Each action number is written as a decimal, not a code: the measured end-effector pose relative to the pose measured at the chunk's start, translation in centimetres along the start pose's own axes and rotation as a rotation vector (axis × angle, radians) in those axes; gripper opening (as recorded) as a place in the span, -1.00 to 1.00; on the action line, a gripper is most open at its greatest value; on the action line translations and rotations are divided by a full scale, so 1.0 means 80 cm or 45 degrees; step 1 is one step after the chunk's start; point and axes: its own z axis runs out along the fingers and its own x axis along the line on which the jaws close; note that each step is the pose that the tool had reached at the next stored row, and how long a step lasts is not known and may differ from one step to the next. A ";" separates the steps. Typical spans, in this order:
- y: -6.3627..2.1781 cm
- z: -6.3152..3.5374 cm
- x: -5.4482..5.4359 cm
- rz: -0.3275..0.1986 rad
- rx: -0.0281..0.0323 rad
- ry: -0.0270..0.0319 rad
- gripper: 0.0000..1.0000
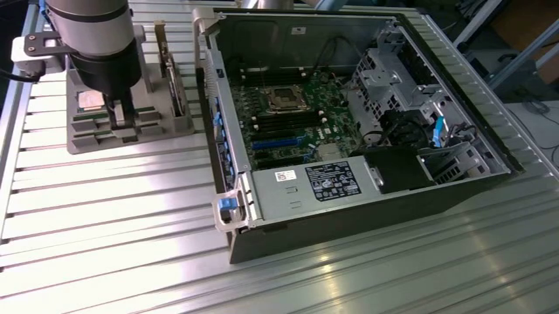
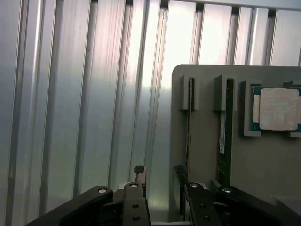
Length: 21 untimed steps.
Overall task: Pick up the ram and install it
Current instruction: 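Pick up the ram and move it above insertion slot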
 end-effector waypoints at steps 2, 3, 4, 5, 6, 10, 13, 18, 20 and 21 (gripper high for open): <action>0.001 0.002 0.000 0.000 0.0000 -0.0001 -0.28; 0.001 0.003 0.000 0.000 0.0001 0.0000 -0.28; 0.001 0.004 0.000 0.000 0.0001 0.0002 -0.28; 0.002 0.004 0.000 0.000 0.0000 0.0005 -0.28; 0.002 0.005 0.000 0.000 0.0000 0.0009 -0.28; 0.002 0.009 -0.001 0.000 -0.0003 0.0023 -0.28; 0.002 0.011 -0.001 0.000 -0.0002 0.0029 -0.28; 0.003 0.015 -0.001 0.000 -0.0003 0.0046 -0.28; 0.004 0.017 -0.001 0.000 -0.0004 0.0052 -0.28; 0.005 0.018 -0.001 0.000 -0.0005 0.0053 -0.28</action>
